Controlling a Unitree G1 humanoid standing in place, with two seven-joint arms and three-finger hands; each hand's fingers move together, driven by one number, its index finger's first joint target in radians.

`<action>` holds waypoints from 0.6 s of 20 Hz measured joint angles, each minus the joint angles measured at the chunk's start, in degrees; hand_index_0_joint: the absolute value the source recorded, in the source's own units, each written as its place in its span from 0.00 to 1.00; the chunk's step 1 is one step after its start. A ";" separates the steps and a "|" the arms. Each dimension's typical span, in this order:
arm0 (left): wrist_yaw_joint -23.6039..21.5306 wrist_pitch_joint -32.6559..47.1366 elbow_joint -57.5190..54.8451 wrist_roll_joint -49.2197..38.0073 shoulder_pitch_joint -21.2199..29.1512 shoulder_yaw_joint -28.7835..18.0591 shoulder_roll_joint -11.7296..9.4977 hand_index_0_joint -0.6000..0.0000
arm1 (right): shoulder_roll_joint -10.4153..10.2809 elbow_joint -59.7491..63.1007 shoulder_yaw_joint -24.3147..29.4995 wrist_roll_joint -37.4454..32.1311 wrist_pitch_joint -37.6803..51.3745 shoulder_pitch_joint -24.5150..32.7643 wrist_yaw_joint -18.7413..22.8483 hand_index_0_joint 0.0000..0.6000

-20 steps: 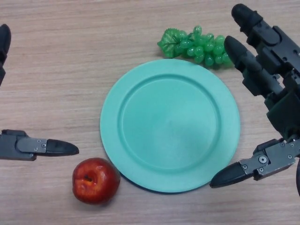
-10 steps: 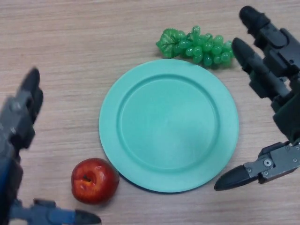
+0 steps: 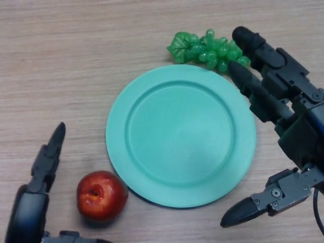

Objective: Pick up the red apple and place it on the plate

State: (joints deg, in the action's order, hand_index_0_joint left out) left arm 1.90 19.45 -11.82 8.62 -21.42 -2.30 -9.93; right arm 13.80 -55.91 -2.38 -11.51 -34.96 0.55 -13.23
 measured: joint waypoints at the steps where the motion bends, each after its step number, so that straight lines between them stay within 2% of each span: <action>1: 0.84 0.02 0.62 -0.07 -0.10 0.55 0.00 1.00 | 0.00 -0.27 -0.04 0.00 0.00 -0.05 -0.23 0.00; 2: 2.63 0.05 1.32 -0.25 -0.44 0.95 0.00 1.00 | 0.01 -0.69 -0.04 0.00 0.00 -0.29 -0.35 0.00; 5: 2.94 0.78 4.36 -0.20 -0.02 2.01 -0.01 1.00 | 0.10 -0.81 -0.56 0.26 0.03 -1.44 -0.52 0.00; 7: 2.93 0.87 5.49 -0.19 0.08 2.01 -0.03 0.67 | 0.49 -0.82 -0.55 0.35 0.07 -2.31 -0.91 0.00; 8: 2.92 1.49 5.65 0.20 0.06 2.00 -0.08 0.42 | 0.50 -0.82 -0.54 0.37 0.07 -2.30 -0.91 0.00; 9: 2.93 2.06 5.65 0.36 -0.03 2.01 -0.13 0.25 | 0.53 -0.82 -0.54 0.37 0.08 -2.35 -0.90 0.00; 10: 2.81 2.46 5.65 0.48 -0.22 2.11 -0.23 0.00 | 0.77 -0.82 -0.54 0.37 0.27 -2.74 -0.90 0.00; 12: 1.61 3.31 5.47 2.41 -0.29 2.33 -0.33 0.00 | 1.57 -0.82 -0.53 0.35 0.67 -3.29 -0.86 0.00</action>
State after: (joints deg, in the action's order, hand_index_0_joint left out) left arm 3.52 22.76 -6.34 11.03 -21.71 0.02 -10.26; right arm 15.37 -56.73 -2.91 -11.16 -34.29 -2.73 -14.09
